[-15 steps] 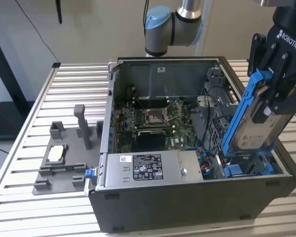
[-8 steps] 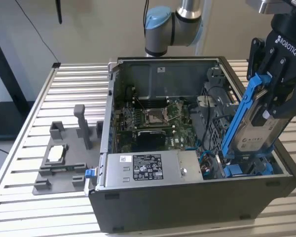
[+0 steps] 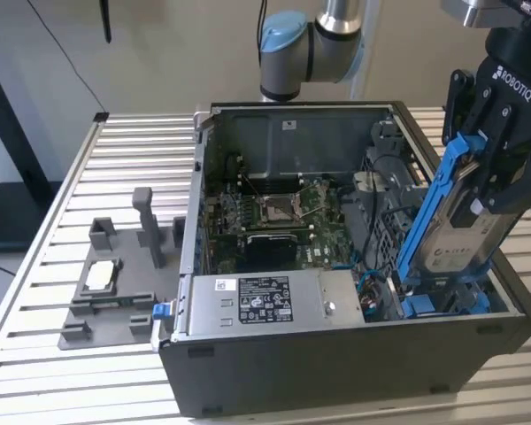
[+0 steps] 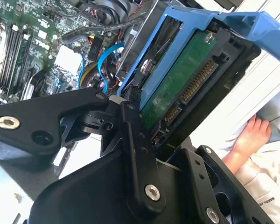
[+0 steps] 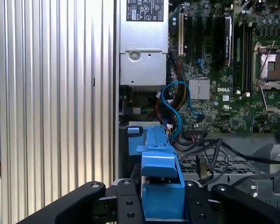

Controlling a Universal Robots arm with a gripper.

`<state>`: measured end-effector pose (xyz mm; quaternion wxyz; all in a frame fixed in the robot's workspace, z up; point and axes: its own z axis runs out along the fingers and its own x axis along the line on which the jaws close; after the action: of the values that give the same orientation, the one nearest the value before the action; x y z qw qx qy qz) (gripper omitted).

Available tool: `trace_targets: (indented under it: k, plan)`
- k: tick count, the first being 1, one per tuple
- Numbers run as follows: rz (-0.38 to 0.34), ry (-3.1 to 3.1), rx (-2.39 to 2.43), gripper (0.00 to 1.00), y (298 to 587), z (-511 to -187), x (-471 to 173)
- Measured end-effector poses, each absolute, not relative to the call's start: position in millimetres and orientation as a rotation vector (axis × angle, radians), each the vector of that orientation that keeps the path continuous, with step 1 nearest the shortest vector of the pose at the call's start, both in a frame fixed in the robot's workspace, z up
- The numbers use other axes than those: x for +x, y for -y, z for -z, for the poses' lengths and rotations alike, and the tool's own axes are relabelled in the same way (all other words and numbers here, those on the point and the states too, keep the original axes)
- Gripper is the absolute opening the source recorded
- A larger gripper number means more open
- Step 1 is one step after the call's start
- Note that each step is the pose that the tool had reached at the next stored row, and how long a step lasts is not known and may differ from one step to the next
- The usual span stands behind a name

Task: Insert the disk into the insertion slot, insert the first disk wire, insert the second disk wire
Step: 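Insert the disk into the insertion slot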

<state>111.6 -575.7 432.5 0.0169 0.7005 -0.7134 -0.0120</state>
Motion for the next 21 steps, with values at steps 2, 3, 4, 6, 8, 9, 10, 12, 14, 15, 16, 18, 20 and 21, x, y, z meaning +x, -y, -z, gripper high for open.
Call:
trace_targets:
  k: [2, 3, 4, 6, 8, 9, 10, 12, 14, 15, 16, 18, 20, 21]
  plan:
    - [0.037, 2.217, 2.177, 0.33, 576, -430, 112]
    - [0.037, 2.217, 2.178, 0.33, 576, -429, 112]
    - [0.037, 2.217, 2.177, 0.33, 576, -428, 112]
    - [0.037, 2.217, 2.178, 0.33, 576, -425, 113]
    - [0.037, 2.216, 2.179, 0.33, 576, -422, 113]
    - [0.037, 2.215, 2.179, 0.33, 576, -420, 113]
    - [0.037, 2.215, 2.18, 0.33, 576, -418, 113]
    - [0.037, 2.212, 2.182, 0.33, 575, -417, 114]
    - [0.037, 2.205, 2.19, 0.33, 575, -415, 114]
    - [0.037, 2.2, 2.195, 0.33, 575, -415, 114]
    - [0.037, 2.196, 2.198, 0.33, 575, -415, 114]
    - [0.036, 2.19, 2.205, 0.33, 575, -414, 115]
    - [0.035, 2.188, 2.209, 0.33, 574, -413, 115]
    - [0.034, 2.188, 2.21, 0.33, 574, -413, 115]
